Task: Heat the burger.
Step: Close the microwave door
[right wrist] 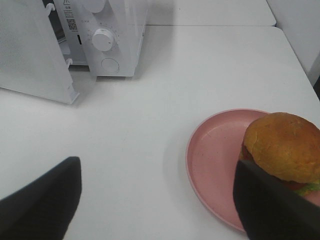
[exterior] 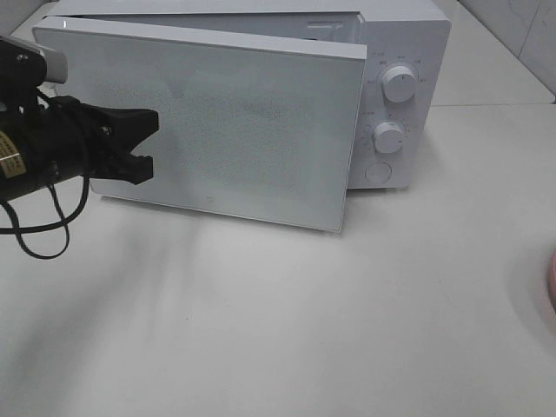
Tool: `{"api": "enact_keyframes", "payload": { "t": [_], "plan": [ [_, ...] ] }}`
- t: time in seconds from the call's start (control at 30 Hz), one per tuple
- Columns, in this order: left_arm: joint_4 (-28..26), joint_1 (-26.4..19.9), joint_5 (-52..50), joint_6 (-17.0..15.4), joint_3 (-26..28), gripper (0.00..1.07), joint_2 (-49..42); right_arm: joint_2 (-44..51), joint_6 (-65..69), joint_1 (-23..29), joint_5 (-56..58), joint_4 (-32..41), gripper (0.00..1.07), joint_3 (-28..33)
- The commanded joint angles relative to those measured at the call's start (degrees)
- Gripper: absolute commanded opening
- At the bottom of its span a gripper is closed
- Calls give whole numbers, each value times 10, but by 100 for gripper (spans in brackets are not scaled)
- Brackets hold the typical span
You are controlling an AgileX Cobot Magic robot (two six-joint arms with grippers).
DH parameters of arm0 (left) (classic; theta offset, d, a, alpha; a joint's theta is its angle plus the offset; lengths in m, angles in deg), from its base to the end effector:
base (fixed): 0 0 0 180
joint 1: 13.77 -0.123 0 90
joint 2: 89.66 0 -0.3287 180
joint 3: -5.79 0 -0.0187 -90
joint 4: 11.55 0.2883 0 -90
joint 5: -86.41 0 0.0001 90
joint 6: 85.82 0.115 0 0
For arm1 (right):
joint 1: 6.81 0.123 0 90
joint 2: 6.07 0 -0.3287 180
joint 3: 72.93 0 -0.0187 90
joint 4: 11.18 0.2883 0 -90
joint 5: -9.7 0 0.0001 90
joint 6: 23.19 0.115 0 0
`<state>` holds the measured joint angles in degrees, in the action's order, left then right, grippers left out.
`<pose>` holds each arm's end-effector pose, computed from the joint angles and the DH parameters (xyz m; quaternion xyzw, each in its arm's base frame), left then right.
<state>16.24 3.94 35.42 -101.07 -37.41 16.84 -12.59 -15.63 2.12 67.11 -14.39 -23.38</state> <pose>0.3300 -0.1491 0.1760 0.2520 0.7313 -0.2207 0.5941 0.0083 -0.0042 0.2910 -0.0097 0.8358 0.0509 0.5466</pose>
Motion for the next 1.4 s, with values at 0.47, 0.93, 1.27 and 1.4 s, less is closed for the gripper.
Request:
{"api": "enact_keyframes", "payload": {
  "t": [0.47, 0.93, 1.27, 1.4],
  "plan": [
    [-88, 92, 54, 9, 111, 0, 66, 17, 4, -2, 1, -2, 76, 1],
    [-132, 123, 95, 13, 215, 0, 121, 17, 3, -2, 1, -2, 76, 1],
    [-167, 152, 123, 23, 282, 0, 158, 17, 4, -2, 1, -2, 76, 1],
    [-168, 159, 125, 22, 301, 0, 170, 17, 4, -2, 1, -2, 76, 1]
  ]
}}
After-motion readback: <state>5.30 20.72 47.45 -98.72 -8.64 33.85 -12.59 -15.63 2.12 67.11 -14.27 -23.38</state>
